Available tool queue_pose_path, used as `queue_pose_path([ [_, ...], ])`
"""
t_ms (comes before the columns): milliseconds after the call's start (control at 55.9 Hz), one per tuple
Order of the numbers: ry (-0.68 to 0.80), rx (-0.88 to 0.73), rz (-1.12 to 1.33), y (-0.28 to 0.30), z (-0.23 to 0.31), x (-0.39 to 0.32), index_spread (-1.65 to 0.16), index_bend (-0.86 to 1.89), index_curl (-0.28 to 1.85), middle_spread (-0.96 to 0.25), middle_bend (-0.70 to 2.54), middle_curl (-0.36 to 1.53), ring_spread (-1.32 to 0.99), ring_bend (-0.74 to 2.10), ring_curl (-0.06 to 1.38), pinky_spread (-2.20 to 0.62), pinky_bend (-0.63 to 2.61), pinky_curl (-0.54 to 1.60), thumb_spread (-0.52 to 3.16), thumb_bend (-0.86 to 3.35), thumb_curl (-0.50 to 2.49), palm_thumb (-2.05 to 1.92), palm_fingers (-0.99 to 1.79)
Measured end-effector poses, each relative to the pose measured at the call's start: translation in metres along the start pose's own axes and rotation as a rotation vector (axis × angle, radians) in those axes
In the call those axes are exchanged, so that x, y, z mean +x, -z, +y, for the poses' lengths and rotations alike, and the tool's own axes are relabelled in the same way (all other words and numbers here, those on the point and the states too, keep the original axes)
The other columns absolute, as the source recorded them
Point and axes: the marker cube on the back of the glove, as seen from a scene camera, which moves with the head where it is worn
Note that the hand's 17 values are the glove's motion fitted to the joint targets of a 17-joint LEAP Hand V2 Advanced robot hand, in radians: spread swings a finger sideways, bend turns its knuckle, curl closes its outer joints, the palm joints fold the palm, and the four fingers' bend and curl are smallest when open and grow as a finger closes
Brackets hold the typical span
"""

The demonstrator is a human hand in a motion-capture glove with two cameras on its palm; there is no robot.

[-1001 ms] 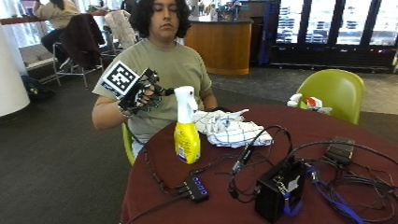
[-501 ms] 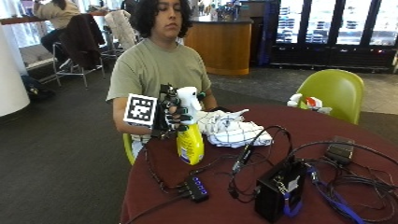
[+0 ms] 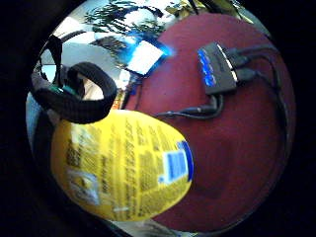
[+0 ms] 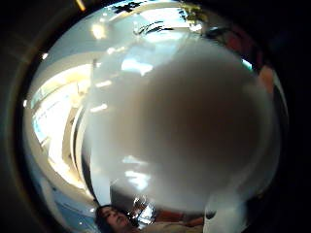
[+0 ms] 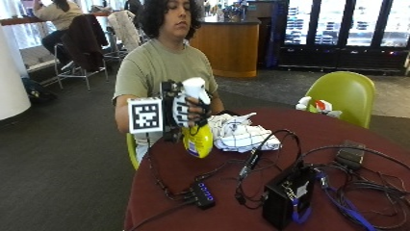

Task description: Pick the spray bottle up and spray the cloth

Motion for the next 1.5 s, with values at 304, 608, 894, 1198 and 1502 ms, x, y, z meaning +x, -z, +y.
queue_pose_path([
  [304, 0.099, -0.497, 0.445, -0.002, 0.022, -0.148, -0.25, 0.29, 0.4, -0.14, 0.47, 0.5, -0.13, 0.56, 0.43, -0.21, 0.41, 0.38, 0.48, -0.03, 0.59, 1.03, 1.33],
  [608, -0.133, -0.979, 1.096, -0.094, 0.042, -0.098, -0.26, 0.29, 0.48, -0.15, 0.49, 0.52, -0.13, 0.59, 0.46, -0.24, 0.44, 0.4, 0.38, -0.03, 0.66, 1.02, 1.32],
  [894, -0.312, -1.124, 1.412, -0.134, 0.062, -0.017, -0.26, 0.27, 0.53, -0.15, 0.5, 0.52, -0.13, 0.59, 0.47, -0.24, 0.44, 0.4, 0.36, -0.03, 0.69, 1.01, 1.32],
  [1198, 0.012, -0.973, 0.768, -0.211, 0.05, -0.132, -0.26, 0.25, 0.56, -0.15, 0.49, 0.53, -0.13, 0.57, 0.47, -0.23, 0.45, 0.41, 0.35, -0.03, 0.71, 1.0, 1.31],
  [1502, 0.154, -0.941, -0.118, -0.334, 0.111, -0.166, -0.25, 0.24, 0.58, -0.15, 0.49, 0.53, -0.12, 0.54, 0.47, -0.2, 0.43, 0.4, 0.37, -0.03, 0.73, 1.02, 1.27],
])
